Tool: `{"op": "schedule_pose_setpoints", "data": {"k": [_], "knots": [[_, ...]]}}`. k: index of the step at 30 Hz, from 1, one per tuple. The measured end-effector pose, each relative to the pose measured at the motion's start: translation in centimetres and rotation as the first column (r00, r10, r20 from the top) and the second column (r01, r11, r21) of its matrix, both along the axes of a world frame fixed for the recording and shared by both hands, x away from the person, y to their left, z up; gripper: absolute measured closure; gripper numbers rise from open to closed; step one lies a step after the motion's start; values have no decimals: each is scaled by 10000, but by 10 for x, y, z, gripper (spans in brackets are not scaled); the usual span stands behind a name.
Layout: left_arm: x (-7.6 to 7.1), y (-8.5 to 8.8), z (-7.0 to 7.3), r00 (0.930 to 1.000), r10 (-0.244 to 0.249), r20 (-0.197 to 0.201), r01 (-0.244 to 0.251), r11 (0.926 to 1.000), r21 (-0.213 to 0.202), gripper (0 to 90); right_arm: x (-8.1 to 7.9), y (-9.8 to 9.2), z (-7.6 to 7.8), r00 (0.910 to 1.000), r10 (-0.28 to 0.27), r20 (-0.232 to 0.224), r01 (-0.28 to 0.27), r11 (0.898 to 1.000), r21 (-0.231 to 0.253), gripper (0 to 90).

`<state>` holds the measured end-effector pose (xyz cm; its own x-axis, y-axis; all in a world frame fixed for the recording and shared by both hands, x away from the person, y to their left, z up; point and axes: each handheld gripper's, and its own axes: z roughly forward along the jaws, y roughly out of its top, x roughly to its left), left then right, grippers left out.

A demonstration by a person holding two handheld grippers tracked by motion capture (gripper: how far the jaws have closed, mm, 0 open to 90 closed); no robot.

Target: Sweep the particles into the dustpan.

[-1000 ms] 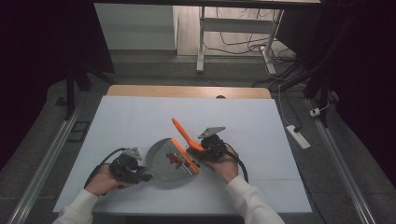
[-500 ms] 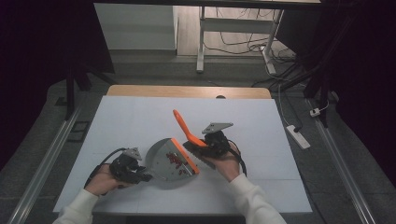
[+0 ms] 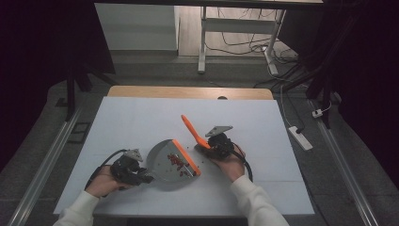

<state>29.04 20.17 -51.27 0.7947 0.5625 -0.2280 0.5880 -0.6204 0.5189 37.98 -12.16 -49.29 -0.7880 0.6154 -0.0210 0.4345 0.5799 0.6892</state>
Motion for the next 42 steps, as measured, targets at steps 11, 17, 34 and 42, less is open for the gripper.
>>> {"op": "schedule_pose_setpoints", "data": {"k": [11, 17, 34, 42], "knots": [[0, 0, 0, 10000, -11, -6, 11, 10000, 14, 623, -21, 31, -3, 9966, 789, -231, -773, 9950, 625, 701], [0, 0, 0, 10000, -19, -23, 19, 10000, -5, 623, -24, 30, 10, 9920, 1207, -360, -1110, 9730, 2025, 703], [1, 0, -1, 10000, -48, -18, 48, 10000, 25, 623, 21, 2, 9, 9960, -337, 827, 298, 9984, 484, 703], [1, 0, -1, 10000, -46, -18, 46, 10000, 6, 623, 18, 34, -3, 9966, 700, 440, -690, 9973, -237, 703]]}}
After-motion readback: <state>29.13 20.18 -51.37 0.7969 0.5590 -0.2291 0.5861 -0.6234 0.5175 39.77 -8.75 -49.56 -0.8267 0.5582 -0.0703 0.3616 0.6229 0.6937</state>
